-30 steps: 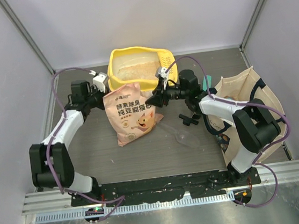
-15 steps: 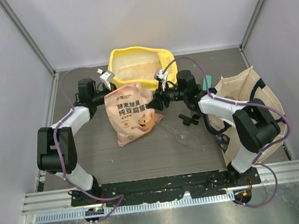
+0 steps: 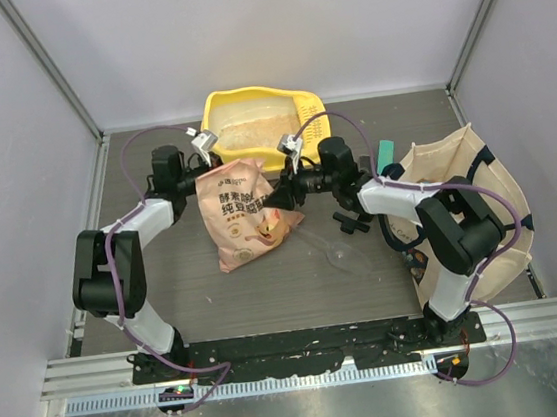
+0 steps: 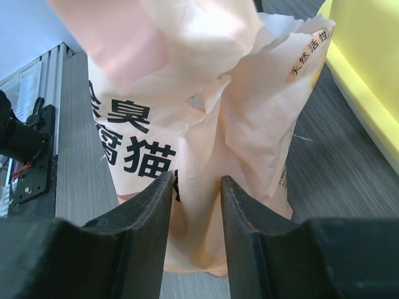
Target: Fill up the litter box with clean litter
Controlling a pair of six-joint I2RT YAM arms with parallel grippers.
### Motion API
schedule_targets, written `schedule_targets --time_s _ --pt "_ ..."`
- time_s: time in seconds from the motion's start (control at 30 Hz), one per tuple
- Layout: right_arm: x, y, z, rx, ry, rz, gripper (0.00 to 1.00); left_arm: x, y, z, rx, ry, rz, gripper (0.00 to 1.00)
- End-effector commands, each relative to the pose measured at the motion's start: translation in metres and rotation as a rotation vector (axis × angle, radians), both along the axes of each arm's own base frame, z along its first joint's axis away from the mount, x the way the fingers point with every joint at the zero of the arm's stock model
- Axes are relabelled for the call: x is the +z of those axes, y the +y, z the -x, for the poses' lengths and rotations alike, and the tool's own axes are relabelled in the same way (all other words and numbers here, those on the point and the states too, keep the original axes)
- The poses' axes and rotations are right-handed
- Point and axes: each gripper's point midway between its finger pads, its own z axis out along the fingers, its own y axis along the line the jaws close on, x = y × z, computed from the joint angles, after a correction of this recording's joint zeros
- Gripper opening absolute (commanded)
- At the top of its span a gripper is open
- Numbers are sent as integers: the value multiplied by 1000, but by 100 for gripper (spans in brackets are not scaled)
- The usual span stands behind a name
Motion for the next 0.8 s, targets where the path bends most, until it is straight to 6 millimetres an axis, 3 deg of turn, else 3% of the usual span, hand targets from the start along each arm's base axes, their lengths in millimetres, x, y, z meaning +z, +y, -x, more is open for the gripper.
schedule_targets --time_s 0.0,0.33,0.43,0.53,0.77 --pt "25 15 -2 34 -36 -70 38 17 -8 9 -52 -22 53 0" --pt "44 16 -5 112 -16 -145 22 25 -38 42 -209 71 141 1" --pt "49 12 -5 127 -25 -161 28 28 -43 47 -250 113 174 2" --pt "41 2 -12 101 -62 -132 38 28 -46 49 -276 135 188 2" --pt "32 -9 -20 125 -137 -113 39 32 -54 54 -334 186 210 3"
